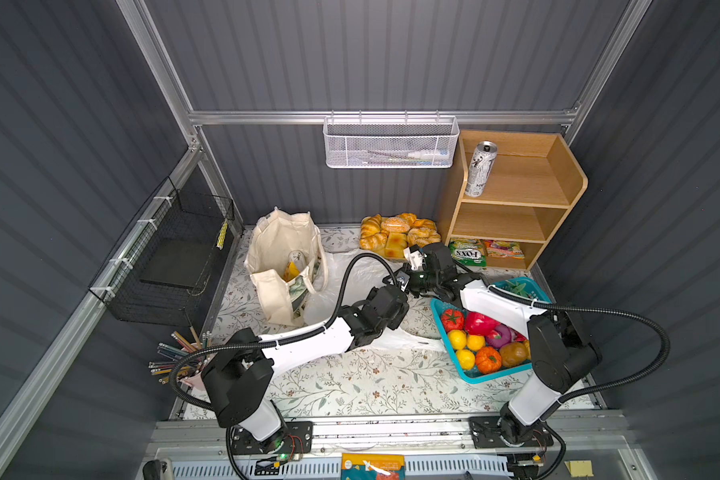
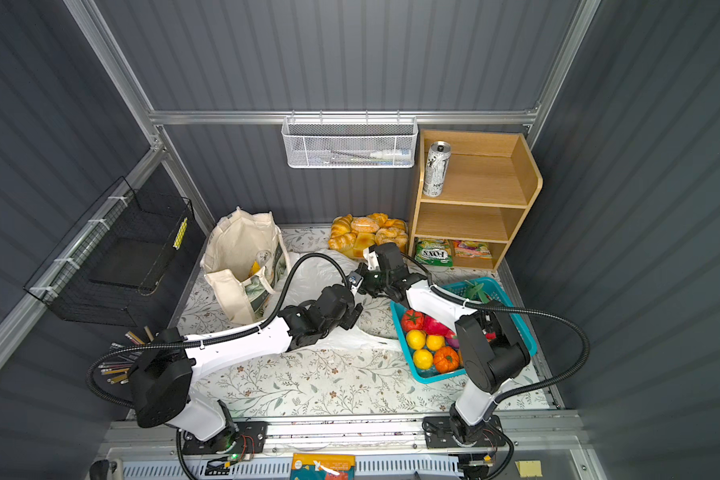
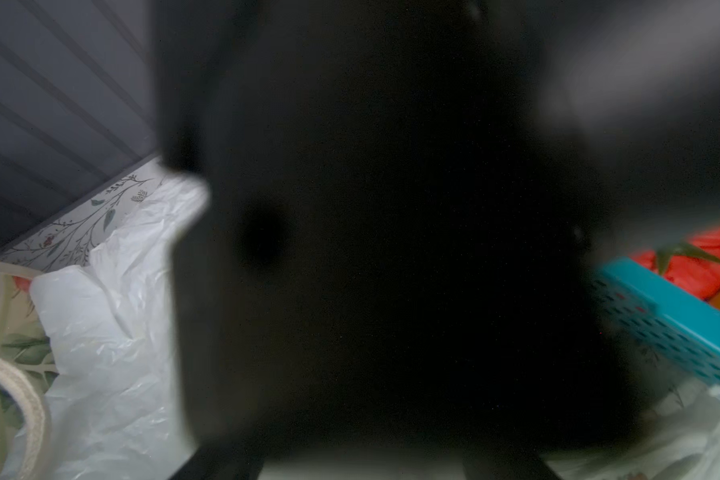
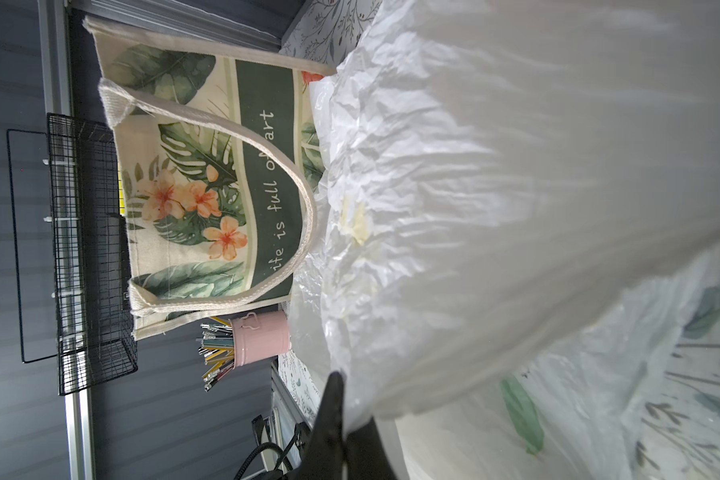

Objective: Place the mixed food into the grocery bags and tie them
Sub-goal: 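Hold the bag open with the left gripper while the right reaches into the teal basket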

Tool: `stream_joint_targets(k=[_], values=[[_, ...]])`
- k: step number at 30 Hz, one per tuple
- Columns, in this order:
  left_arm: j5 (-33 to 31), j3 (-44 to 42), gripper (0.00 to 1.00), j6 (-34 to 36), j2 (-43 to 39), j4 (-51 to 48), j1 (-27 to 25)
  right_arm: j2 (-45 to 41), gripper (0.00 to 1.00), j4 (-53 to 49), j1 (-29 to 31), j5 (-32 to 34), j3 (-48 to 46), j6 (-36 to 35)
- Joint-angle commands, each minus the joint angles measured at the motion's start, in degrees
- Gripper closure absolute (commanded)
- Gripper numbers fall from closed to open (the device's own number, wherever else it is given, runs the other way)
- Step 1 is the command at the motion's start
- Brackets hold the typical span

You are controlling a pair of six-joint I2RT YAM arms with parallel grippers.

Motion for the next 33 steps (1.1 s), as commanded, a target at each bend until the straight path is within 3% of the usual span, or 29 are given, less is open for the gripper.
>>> stream_joint_targets(k=[1,3,4,8,12,17,21,28,33], values=[[-5.0,1.9,0.68,-1.5,2.0,1.6,-0.3,-1.9,0.99,0.4,0.5,-1.0,0.6,0.5],[-5.5,2.7,0.95,-1.4,2.8,0.7,-0.3,-2.6,0.95,-0.7,0.4,-1.1,1.1,0.0],[-5.8,3.0,1.00,-1.3,3.0,0.3,-0.3,-3.4,0.92,-1.6,0.3,-1.1,1.4,-0.5],[-5.6,2.5,1.00,-1.1,1.5,-0.2,-0.3,-10.4,0.57,-7.1,-1.6,-0.2,0.2,-3.1],[-3.9,1.5,1.00,-1.1,-1.1,-1.3,-0.3,-24.2,0.41,-17.0,-5.2,5.1,-4.8,-7.7],[-0.8,0.0,1.00,-0.6,-4.9,-3.0,0.2,-41.7,0.21,-38.4,-11.5,22.8,-8.6,-15.1],[2.2,-1.1,1.00,-1.0,-7.4,-3.5,1.1,-47.9,0.09,-49.7,-13.7,33.7,-12.1,-17.0],[7.6,-1.8,1.00,-0.5,-7.8,-1.9,2.8,-49.8,0.04,-57.6,-14.0,42.0,-16.1,-11.0],[11.3,4.2,0.44,0.4,-1.9,-5.9,2.6,-48.8,0.01,-57.0,-14.6,42.0,-15.6,-10.6]])
